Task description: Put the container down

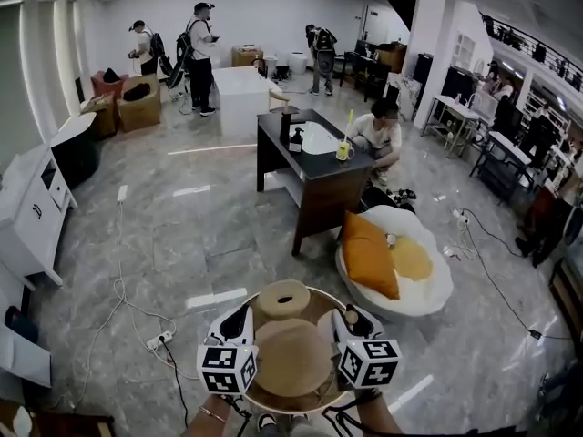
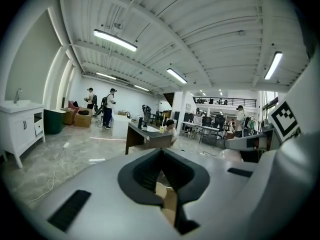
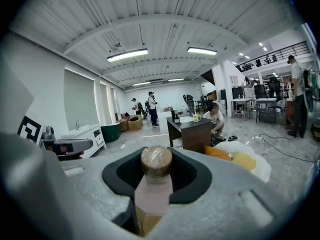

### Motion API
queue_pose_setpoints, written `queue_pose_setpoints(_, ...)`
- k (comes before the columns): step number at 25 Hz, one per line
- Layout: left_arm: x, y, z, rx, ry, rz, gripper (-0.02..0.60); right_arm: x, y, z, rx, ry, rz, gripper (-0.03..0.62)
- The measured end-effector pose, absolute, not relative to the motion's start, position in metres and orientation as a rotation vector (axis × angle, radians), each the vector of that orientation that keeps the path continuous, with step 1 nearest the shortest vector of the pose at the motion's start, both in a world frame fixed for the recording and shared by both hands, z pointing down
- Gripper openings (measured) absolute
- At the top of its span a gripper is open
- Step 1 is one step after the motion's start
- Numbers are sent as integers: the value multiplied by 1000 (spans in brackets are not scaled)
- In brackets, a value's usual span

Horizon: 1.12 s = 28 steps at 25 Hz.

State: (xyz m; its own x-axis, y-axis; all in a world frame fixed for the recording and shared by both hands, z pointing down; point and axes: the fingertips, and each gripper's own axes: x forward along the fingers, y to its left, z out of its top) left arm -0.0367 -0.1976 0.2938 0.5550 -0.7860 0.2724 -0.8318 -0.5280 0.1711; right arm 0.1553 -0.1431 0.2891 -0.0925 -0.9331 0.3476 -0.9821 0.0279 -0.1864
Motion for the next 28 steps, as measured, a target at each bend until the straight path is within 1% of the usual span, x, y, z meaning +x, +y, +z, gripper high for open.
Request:
queue_pose_setpoints(17, -2, -202, 358, 2382, -1331, 330, -3, 177, -158, 342, 1915, -2144, 691, 124)
queue_pose_setpoints(28, -4, -199, 425, 2279, -1326, 374, -3, 169, -153, 403, 1845, -2115, 769, 124)
